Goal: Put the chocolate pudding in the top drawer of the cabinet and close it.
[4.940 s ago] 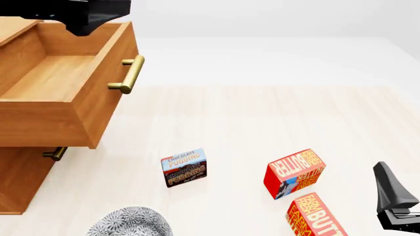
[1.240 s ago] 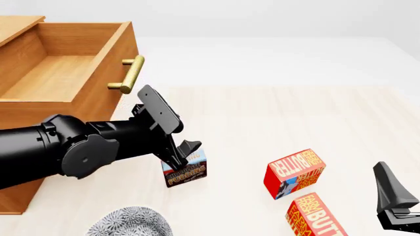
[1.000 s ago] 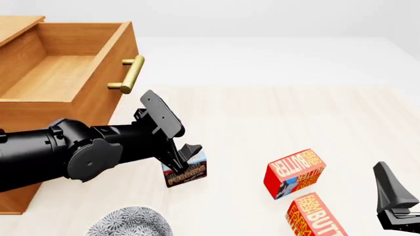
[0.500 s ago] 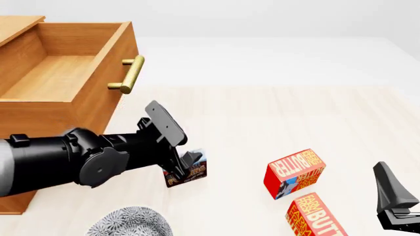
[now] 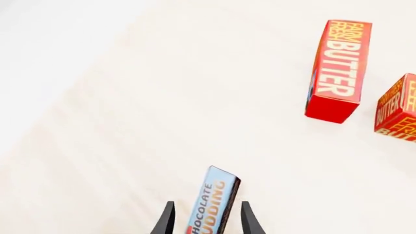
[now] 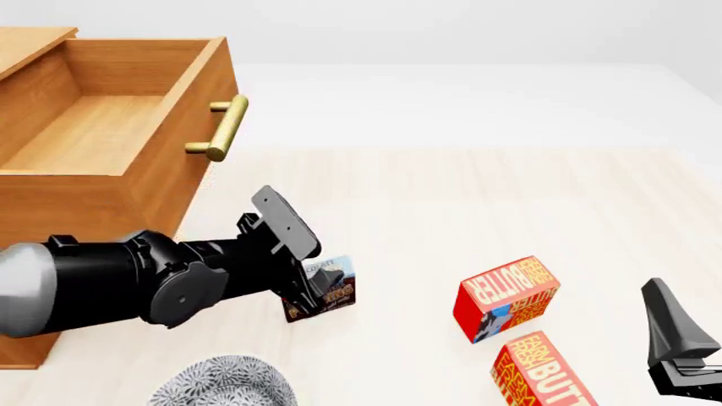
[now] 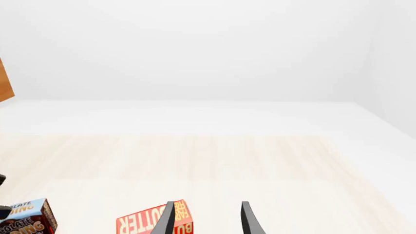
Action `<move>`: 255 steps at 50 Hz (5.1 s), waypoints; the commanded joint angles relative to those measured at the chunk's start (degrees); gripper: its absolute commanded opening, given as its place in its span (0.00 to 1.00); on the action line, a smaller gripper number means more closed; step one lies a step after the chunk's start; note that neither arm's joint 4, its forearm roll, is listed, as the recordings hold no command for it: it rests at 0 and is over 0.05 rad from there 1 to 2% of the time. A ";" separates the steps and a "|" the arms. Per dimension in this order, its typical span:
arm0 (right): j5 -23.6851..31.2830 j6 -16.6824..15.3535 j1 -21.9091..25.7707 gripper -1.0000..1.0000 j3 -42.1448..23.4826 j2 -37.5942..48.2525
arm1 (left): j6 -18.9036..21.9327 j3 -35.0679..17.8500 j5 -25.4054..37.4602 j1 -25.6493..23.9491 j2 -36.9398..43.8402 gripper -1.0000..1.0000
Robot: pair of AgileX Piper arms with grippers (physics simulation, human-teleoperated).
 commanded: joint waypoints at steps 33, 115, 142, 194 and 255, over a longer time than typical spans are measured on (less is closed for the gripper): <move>0.00 0.02 0.00 1.00 0.00 0.01 | -0.92 1.58 -4.57 2.32 4.90 1.00; 0.00 0.01 0.00 1.00 0.00 0.00 | -9.21 4.90 -5.29 -6.62 -1.65 0.00; 0.00 0.01 0.00 1.00 0.00 0.01 | -11.10 1.99 1.48 -11.52 -10.14 0.00; 0.00 0.01 -0.01 1.00 0.00 0.00 | -6.83 -8.95 19.17 -12.44 -26.85 0.00; 0.00 -0.01 0.00 1.00 0.00 0.00 | 2.34 -17.63 29.48 -6.78 -37.72 0.00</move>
